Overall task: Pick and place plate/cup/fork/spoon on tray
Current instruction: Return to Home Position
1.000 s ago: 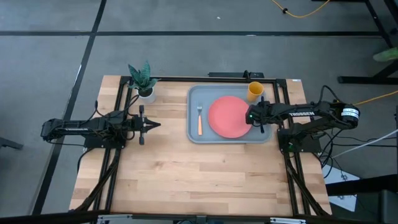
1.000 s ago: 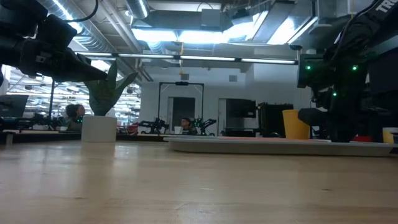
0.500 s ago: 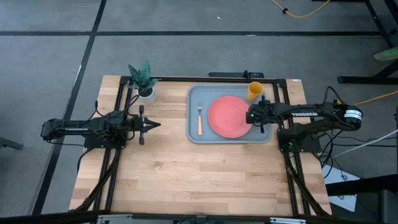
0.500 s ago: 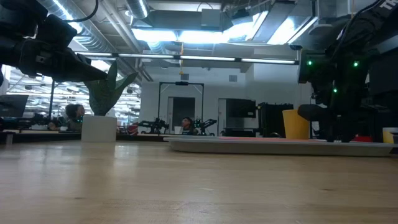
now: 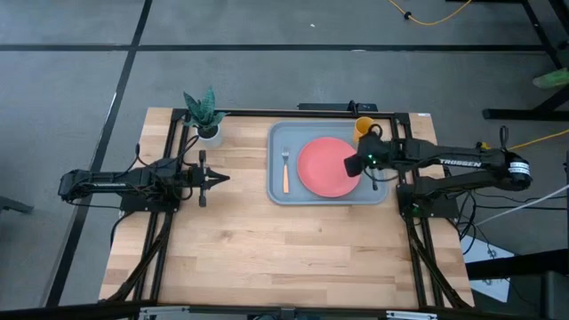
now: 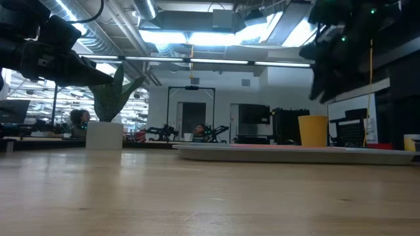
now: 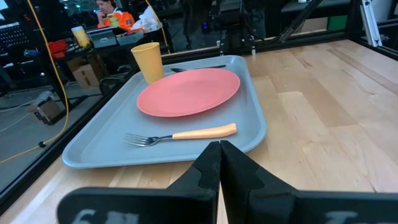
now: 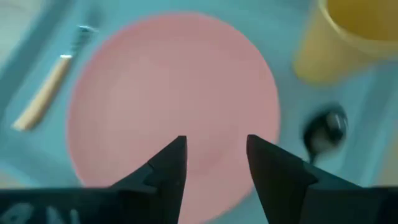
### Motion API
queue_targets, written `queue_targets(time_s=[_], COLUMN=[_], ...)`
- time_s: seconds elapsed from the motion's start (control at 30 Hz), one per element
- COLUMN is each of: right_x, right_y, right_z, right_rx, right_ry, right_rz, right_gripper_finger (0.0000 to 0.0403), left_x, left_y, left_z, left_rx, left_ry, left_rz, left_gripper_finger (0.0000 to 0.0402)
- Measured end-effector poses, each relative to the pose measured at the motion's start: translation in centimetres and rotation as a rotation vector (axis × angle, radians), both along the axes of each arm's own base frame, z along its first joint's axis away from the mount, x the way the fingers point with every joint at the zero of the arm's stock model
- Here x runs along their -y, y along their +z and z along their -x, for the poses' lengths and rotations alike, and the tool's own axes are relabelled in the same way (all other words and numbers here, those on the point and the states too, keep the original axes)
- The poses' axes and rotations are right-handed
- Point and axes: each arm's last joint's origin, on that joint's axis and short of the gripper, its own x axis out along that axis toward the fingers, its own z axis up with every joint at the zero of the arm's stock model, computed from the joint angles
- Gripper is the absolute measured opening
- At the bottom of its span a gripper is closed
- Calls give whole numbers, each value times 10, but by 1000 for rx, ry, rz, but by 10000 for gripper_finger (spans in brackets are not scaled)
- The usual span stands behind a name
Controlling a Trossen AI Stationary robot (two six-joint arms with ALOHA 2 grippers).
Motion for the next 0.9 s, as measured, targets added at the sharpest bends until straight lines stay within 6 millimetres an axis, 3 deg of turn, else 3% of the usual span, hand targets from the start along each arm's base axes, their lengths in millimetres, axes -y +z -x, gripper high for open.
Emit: queue_targets(time_s=[0.17, 0.33, 0.6, 0.9], right_x=[-16, -38, -50, -52], right_y=[-5, -26, -73, -83], right_z=[-17, -30, 5, 40], right_rx=[34, 266, 469, 621], right_ry=[284, 588, 717, 815], right_rz=[262, 348, 470, 524], right_gripper_finger=[171, 171, 171, 171], left_x=[0, 0, 0, 0], left_y=[0, 0, 0, 0], left_z=[0, 0, 0, 0], left_rx=[0, 0, 0, 0], left_ry=[0, 0, 0, 0], left_rz=[0, 0, 0, 0], left_gripper_finger=[0, 0, 0, 0])
